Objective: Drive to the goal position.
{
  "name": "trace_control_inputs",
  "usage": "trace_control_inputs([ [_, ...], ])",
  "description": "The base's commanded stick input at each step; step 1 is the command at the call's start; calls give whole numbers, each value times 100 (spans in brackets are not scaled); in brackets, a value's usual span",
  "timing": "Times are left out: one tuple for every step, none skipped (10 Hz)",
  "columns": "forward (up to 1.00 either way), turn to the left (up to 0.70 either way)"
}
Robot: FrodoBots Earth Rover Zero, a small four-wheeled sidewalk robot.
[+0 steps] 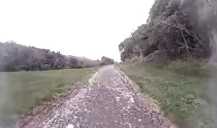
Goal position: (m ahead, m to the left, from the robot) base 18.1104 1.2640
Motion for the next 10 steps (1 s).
trace_control_inputs([
  [84, 0],
  [84, 0],
  [84, -20],
  [84, -25],
  [84, -3],
  [84, 0],
  [84, 0],
  [84, 0],
  [84, 0],
  [84, 0],
])
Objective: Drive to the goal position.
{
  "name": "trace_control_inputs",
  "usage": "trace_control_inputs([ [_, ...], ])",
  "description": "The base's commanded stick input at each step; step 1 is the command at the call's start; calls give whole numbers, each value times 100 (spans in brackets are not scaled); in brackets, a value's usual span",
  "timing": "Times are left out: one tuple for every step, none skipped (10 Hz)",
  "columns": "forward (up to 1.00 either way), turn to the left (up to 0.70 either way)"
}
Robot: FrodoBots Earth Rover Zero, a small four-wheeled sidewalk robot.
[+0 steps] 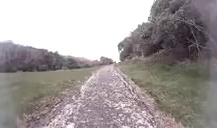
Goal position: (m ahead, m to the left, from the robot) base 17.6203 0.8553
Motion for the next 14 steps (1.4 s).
trace_control_inputs([
  [84, 0],
  [84, 0],
  [84, 0],
  [84, 0],
  [84, 0],
  [84, 0],
  [84, 0],
  [84, -5],
  [84, -19],
  [84, -28],
  [84, -34],
  [84, -32],
  [84, 0],
  [84, 0],
])
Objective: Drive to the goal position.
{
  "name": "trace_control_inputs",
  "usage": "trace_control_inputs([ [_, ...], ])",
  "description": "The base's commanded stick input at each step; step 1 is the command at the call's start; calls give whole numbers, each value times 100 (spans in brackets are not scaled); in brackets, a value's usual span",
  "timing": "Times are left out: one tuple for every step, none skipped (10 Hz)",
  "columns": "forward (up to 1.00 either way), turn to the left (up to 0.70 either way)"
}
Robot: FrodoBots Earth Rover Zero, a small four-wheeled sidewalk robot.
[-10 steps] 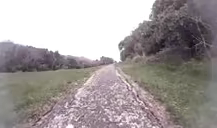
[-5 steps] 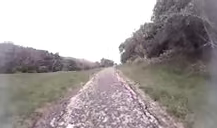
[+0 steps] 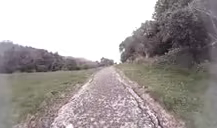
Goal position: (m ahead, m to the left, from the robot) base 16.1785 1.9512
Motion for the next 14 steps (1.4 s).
trace_control_inputs([
  [84, 0],
  [84, 0],
  [84, 0],
  [84, 0],
  [84, 0],
  [84, 0],
  [84, 0],
  [84, 0],
  [84, 0],
  [84, 0],
  [84, 4],
  [84, 17],
  [84, 22],
  [84, 5],
])
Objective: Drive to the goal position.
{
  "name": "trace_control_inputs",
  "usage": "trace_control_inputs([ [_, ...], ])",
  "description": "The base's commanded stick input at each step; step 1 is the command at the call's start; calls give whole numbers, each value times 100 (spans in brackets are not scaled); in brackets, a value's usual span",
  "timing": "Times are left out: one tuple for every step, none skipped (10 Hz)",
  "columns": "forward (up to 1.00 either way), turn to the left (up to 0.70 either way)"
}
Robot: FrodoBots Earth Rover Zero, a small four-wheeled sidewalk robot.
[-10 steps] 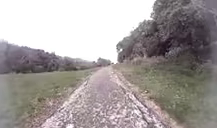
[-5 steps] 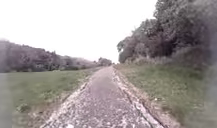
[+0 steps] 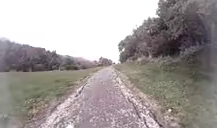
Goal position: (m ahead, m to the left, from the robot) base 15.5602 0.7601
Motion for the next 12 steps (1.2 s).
trace_control_inputs([
  [84, 1],
  [84, 0],
  [84, 0],
  [84, 0],
  [84, 0],
  [84, 0],
  [84, 0],
  [84, 0],
  [84, 0],
  [84, 0],
  [84, 0],
  [84, 0],
])
